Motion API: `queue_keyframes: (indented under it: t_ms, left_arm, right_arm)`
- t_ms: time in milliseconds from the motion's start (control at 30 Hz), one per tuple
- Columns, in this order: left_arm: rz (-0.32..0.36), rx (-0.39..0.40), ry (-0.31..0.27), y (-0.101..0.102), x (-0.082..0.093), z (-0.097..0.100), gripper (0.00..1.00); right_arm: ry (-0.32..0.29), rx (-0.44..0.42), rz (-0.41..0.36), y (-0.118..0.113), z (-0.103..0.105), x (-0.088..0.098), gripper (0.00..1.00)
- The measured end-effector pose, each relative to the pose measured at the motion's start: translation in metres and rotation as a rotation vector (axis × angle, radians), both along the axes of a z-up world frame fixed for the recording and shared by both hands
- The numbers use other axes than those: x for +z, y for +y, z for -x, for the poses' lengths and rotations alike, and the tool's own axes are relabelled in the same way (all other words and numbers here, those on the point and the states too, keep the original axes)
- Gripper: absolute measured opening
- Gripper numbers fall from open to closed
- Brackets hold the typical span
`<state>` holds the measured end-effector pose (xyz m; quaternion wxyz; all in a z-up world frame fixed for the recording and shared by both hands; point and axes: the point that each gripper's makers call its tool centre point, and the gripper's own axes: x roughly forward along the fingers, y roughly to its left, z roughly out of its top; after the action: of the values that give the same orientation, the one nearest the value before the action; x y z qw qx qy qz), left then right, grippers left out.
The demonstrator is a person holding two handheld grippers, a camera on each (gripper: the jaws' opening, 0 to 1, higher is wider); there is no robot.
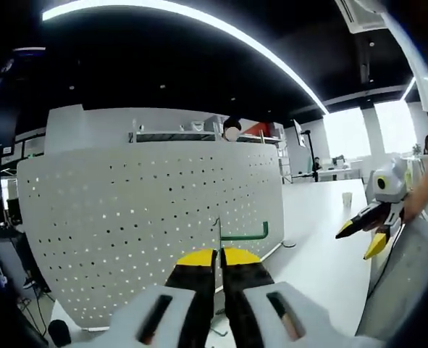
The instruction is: Insert the hook assembly into the mounting plate slot until the hook locks in place.
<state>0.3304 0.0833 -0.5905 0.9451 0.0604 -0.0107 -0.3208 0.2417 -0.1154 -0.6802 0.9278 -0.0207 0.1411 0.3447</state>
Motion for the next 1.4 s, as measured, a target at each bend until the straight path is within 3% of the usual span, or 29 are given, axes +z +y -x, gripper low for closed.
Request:
queue_keyframes:
  t_ms: [333, 467, 867, 1100, 1400]
  left_arm:
    - [-0.009, -0.005, 0.006, -0.002, -0.003, 0.001, 0.02]
    - [-0.004, -0.005, 0.003, -0.001, -0.002, 0.001, 0.02]
    - [-0.001, -0.003, 0.005, -0.001, -0.001, 0.001, 0.02]
    - [0.000, 0.003, 0.004, -0.001, 0.000, 0.001, 0.02]
    - [0.004, -0.001, -0.002, -0.006, 0.004, 0.002, 0.02]
  right_arm:
    - [-0.176, 0.012, -0.063, 0.004, 0.002, 0.039, 0.64]
    - [-0.182, 0.019, -0.108, 0.004, 0.004, 0.046, 0.64]
    - [-0.172, 0.037, -0.084, 0.010, 0.003, 0.046, 0.62]
    - [-0.208, 0.054, -0.108, 0.021, -0.004, 0.066, 0.61]
    - [-0.201, 0.098, -0.169, 0.042, -0.009, 0.078, 0.57]
